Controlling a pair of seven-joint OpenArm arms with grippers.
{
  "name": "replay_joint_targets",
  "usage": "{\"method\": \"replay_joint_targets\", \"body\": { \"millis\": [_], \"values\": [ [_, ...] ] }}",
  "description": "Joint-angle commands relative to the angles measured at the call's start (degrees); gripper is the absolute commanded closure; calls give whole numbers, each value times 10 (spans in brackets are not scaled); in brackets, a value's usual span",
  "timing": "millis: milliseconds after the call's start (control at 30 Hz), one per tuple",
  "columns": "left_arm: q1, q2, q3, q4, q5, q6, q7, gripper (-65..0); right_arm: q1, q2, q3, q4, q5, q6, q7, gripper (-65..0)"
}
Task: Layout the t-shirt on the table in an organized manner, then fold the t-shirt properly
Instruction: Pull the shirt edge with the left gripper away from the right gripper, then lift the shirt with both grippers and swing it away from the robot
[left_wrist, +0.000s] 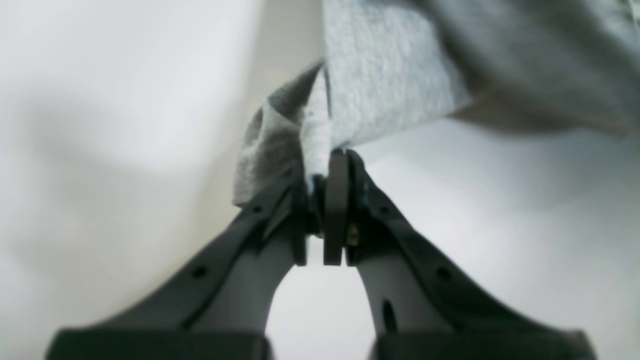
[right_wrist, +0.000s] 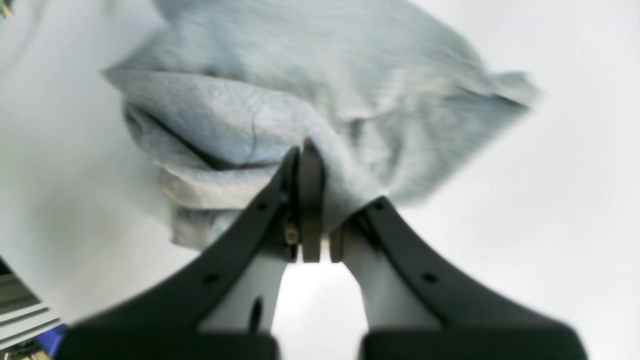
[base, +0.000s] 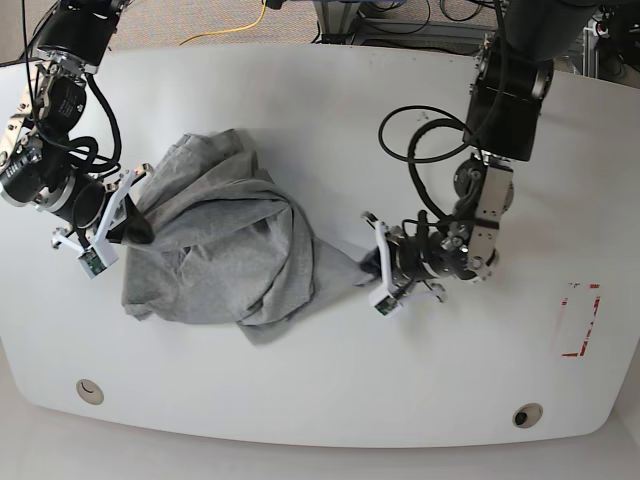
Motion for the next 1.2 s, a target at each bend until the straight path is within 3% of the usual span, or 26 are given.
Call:
{"method": "replay_joint_targets", "body": {
  "millis": [0, 167, 300, 467, 700, 900, 1167],
  "values": [
    [-8, -19, -16, 67, -15, -4, 3, 0, 10, 21, 25, 9, 18, 1, 11, 0],
    [14, -53, -59, 149, -15, -7, 39, 0, 25, 27, 49, 9, 24, 1, 11, 0],
    [16, -75, -99, 206, -15, -41, 73, 0, 41, 38, 51, 8, 24, 1, 11, 0],
    [16, -93, -161, 269, -12, -42, 135, 0, 62, 49, 51, 7, 24, 1, 7, 0],
    [5, -124, -220, 334, -14, -42, 169, -1, 99, 51, 51, -7, 23, 1, 6, 0],
    [-39, -131, -248, 350, -15, -42, 220, -3, 147, 72, 49, -61, 23, 1, 0, 0],
    [-85, -136, -277, 349, -14, -42, 226, -4, 229, 82, 44, -152, 23, 1, -1, 0]
  ]
}}
